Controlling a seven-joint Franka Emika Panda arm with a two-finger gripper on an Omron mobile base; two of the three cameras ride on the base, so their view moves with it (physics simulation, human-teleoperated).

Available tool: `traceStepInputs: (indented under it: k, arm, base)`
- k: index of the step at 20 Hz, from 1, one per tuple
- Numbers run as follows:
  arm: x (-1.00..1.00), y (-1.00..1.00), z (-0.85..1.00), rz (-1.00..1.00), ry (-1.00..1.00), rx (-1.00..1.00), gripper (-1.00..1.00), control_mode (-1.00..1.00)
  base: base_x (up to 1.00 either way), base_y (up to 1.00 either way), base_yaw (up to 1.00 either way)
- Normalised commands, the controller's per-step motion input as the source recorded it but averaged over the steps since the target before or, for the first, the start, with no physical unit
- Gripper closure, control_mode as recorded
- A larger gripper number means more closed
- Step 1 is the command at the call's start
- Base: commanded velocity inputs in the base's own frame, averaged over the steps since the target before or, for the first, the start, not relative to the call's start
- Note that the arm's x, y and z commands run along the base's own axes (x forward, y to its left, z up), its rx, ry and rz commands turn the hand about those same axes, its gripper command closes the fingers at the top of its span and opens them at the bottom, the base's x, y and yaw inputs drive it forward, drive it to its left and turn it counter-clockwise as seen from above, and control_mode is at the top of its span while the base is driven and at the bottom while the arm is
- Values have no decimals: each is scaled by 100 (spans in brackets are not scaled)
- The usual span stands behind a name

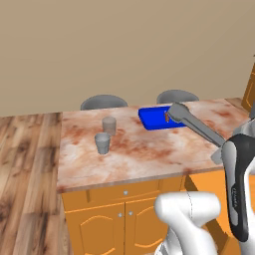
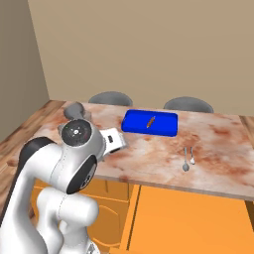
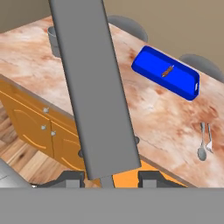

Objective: Take the tongs from the drawer on the right and place them on the dining counter next to the tray containing the kebab skewer.

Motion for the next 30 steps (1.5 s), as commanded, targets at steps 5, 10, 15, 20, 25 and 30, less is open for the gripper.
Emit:
traceStepInputs:
  k: [5, 10, 15, 20, 25, 30]
  arm:
    - [0, 2, 0, 0, 0, 0, 100, -100]
    - [0, 0, 0, 0, 0, 0, 100, -100]
    - [-4, 0, 0, 0, 0, 0, 100, -100]
    - [-2, 11, 0, 0, 0, 0, 100, -100]
    - [0, 0, 0, 0, 0, 0, 100, -100]
    - [0, 0, 0, 0, 0, 0, 100, -100]
  base:
    - [0, 0, 0]
    - [0, 0, 0]
    - [0, 0, 0]
    - [0, 0, 0]
    - [0, 0, 0]
    - [0, 0, 0]
